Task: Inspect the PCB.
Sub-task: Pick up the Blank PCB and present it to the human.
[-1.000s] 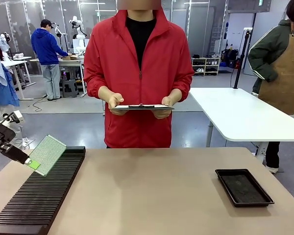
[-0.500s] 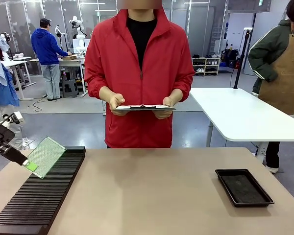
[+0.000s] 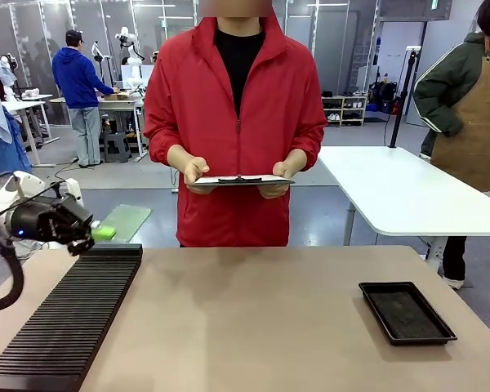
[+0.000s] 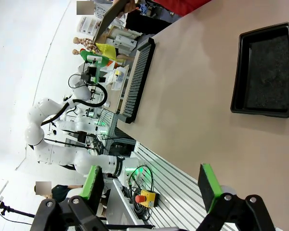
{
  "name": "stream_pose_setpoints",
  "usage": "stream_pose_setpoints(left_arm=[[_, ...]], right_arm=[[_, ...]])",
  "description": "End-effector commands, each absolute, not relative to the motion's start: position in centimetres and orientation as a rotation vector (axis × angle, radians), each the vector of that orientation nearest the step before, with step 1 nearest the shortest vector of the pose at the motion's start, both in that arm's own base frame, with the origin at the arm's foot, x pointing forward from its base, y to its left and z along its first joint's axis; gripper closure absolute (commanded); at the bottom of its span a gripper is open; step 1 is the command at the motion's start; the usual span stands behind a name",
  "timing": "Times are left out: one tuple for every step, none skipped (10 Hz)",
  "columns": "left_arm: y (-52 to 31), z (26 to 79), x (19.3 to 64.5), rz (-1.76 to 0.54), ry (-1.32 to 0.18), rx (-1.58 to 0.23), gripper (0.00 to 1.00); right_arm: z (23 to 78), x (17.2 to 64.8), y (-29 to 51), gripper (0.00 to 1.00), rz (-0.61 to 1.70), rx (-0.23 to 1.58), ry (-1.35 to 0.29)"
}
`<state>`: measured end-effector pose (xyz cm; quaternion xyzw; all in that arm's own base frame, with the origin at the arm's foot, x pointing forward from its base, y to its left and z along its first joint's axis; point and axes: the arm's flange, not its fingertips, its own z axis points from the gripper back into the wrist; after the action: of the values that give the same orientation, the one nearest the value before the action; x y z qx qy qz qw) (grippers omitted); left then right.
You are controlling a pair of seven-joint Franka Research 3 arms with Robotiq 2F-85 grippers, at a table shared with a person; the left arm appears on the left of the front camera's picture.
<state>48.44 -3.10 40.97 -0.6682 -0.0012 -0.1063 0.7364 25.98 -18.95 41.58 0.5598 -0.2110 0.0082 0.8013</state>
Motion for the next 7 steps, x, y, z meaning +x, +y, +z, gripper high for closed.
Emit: stream_pose_setpoints(left_arm=[[-3.6,41.4,51.0,-0.030,0.005,-1.601,0.97],[-4.3,41.2,52.7,0.003,0.005,-1.639,0.97],[-4.7,41.2,53.9,0.031,0.028,-1.669,0.97],[-5.1,41.2,54.9,0.064,0.054,-1.656,0.97],[-5.4,41.3,55.6,0.079,0.058,-1.649,0.97],[-5.7,41.4,56.3,0.081,0.053,-1.672,0.97],[-5.9,41.5,56.7,0.049,-0.001,-1.629,0.97]], right_arm=[[41.7,26.0,-19.0,0.00,0.034,1.211,-0.473],[41.7,26.0,-19.0,0.00,0.034,1.211,-0.473],[41.7,26.0,-19.0,0.00,0.034,1.211,-0.473],[41.7,26.0,-19.0,0.00,0.034,1.211,-0.473],[41.7,26.0,-19.0,0.00,0.034,1.211,-0.473],[41.7,26.0,-19.0,0.00,0.034,1.211,-0.473],[41.7,26.0,-19.0,0.00,0.034,1.211,-0.473]])
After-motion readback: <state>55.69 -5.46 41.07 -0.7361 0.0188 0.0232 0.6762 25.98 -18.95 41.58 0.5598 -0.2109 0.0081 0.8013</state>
